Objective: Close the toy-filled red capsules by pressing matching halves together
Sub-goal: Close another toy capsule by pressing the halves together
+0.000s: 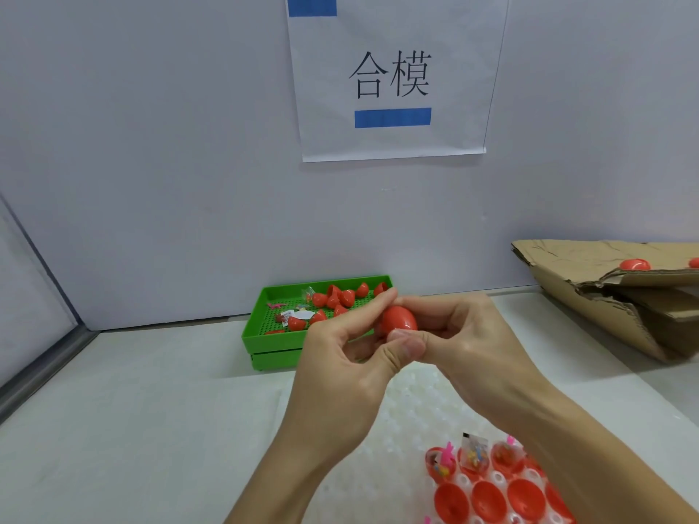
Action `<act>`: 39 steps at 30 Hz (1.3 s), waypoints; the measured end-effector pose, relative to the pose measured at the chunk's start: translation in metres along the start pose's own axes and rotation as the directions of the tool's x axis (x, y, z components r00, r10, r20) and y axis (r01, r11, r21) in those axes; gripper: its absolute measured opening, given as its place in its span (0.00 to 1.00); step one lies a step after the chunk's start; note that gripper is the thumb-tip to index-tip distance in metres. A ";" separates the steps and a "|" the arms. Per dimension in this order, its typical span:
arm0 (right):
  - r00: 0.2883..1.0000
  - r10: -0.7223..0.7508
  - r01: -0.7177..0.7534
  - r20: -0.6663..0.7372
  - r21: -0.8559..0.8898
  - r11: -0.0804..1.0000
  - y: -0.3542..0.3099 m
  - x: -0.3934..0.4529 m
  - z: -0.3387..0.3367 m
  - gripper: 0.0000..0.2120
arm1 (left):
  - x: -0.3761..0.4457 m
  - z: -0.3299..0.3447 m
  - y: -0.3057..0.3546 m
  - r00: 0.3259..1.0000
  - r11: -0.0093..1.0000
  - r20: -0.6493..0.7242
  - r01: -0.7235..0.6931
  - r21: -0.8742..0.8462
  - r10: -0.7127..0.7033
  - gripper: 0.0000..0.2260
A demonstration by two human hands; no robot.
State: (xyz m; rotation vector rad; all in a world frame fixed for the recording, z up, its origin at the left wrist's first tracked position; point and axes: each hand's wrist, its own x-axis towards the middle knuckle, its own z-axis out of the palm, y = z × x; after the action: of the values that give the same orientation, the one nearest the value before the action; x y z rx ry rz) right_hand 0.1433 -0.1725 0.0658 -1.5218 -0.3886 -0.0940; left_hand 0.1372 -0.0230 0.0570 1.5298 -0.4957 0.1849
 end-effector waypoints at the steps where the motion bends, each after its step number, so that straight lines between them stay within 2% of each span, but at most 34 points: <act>1: 1.000 0.005 -0.005 0.008 0.008 1.000 -0.001 0.000 -0.001 0.13 | 0.000 0.000 0.000 1.000 1.000 0.001 -0.003 -0.002 0.003 0.29; 5: 0.996 0.006 -0.012 0.085 0.062 0.998 -0.007 0.001 -0.004 0.12 | 0.001 -0.001 0.003 1.000 0.999 0.015 -0.020 -0.041 0.021 0.32; 8: 0.987 0.048 -0.071 0.153 0.150 0.986 -0.010 0.001 -0.007 0.14 | 0.002 -0.004 0.003 0.999 0.998 0.039 -0.034 -0.046 0.036 0.35; 10: 0.972 0.103 -0.159 0.213 0.266 0.951 -0.011 0.001 -0.009 0.19 | 0.002 -0.007 0.003 0.996 0.997 0.042 -0.080 0.021 0.079 0.29; 12: 0.952 0.160 -0.246 0.261 0.340 0.908 -0.012 0.001 -0.008 0.24 | 0.003 -0.009 0.003 0.990 0.986 0.023 -0.139 0.092 0.137 0.20; 16: 0.917 0.199 -0.345 0.345 0.438 0.830 -0.013 0.001 -0.003 0.24 | 0.003 -0.009 0.003 0.984 0.971 -0.003 -0.175 0.164 0.178 0.12; 20: 0.902 0.240 -0.403 0.360 0.501 0.766 -0.012 0.000 -0.002 0.25 | 0.004 -0.009 0.003 0.982 0.967 -0.015 -0.182 0.177 0.188 0.11; 24: 0.913 0.245 -0.394 0.327 0.546 0.739 -0.008 0.001 -0.002 0.25 | 0.004 -0.008 0.004 0.976 0.947 -0.016 -0.207 0.245 0.217 0.12; 28: 0.945 0.239 -0.324 0.224 0.524 0.788 -0.005 0.001 0.002 0.20 | 0.004 -0.006 0.005 0.970 0.926 -0.021 -0.224 0.305 0.242 0.13; 33: 0.958 0.207 -0.280 0.196 0.503 0.818 -0.003 0.002 0.003 0.26 | 0.003 -0.007 0.005 0.968 0.918 -0.015 -0.234 0.320 0.251 0.12; 36: 0.953 0.245 -0.303 0.179 0.512 0.804 -0.004 0.002 0.006 0.22 | 0.003 -0.008 0.004 0.967 0.910 -0.018 -0.233 0.342 0.254 0.10; 39: 0.930 0.285 -0.363 0.233 0.448 0.817 -0.008 0.003 0.004 0.29 | 0.005 -0.009 0.003 0.980 0.952 -0.067 -0.163 0.258 0.186 0.06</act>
State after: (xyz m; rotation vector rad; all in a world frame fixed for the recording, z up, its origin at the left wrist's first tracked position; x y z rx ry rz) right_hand 0.1431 -0.1687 0.0742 -1.0743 -0.2431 0.3756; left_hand 0.1418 -0.0148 0.0624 1.7156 -0.5520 0.4680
